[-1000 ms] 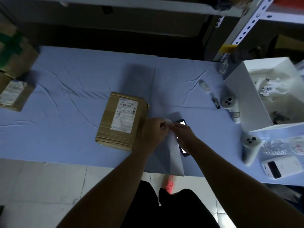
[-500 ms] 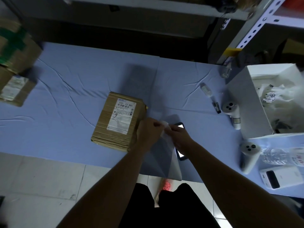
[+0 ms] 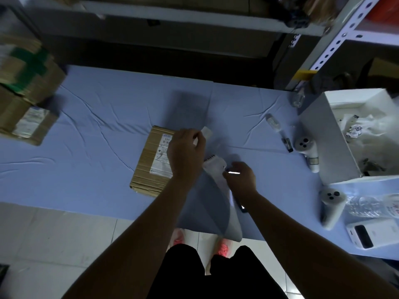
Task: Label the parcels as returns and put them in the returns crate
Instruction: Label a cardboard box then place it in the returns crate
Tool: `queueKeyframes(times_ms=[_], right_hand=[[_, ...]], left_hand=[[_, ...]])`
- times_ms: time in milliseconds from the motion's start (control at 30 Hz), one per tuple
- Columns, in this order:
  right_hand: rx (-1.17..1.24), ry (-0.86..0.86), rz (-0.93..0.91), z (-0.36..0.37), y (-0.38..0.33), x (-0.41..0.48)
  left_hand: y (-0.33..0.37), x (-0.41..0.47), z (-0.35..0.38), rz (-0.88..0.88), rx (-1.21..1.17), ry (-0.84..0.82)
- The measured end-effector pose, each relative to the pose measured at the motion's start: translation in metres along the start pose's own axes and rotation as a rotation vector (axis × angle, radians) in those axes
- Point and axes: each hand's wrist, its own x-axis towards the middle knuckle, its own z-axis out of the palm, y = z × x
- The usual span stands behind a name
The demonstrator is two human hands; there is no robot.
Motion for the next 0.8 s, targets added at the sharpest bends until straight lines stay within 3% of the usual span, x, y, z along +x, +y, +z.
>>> queueKeyframes(times_ms=[100,167,267,333,400,500,567,633,800], right_hand=[[-0.044,0.135,-0.180,0.002,-0.019,-0.013],[0.101,0.044,-0.168,0.001,-0.040,-0.017],[0.627,-0.254,0.091,-0.003,-0.081,-0.022],[0.867,-0.349,0.236,-0.008,-0.102,-0.022],[0.868,-0.334,0.199,-0.009,-0.110,-0.023],[0.671,-0.303,0.053,-0.008,-0.110,-0.028],[0.658,-0.298,-0.006,-0.006,-0.109,-0.033],[0.682,-0.301,-0.056,-0.003,-0.109,-0.038],[0.594,-0.345,-0.105,0.014,-0.103,-0.048]], left_hand=[[-0.004,0.003,-0.010,0.236,0.056,0.056],[-0.004,0.005,-0.017,0.396,0.086,0.075],[-0.004,0.003,-0.024,0.582,0.128,0.076],[-0.009,-0.002,-0.027,0.660,0.147,0.045],[-0.015,-0.006,-0.029,0.725,0.127,0.013],[-0.024,-0.007,-0.038,0.744,0.104,-0.007],[-0.035,-0.006,-0.046,0.657,0.152,-0.026],[-0.043,-0.006,-0.057,0.455,0.086,-0.126],[-0.027,0.011,-0.087,-0.572,-0.597,-0.379]])
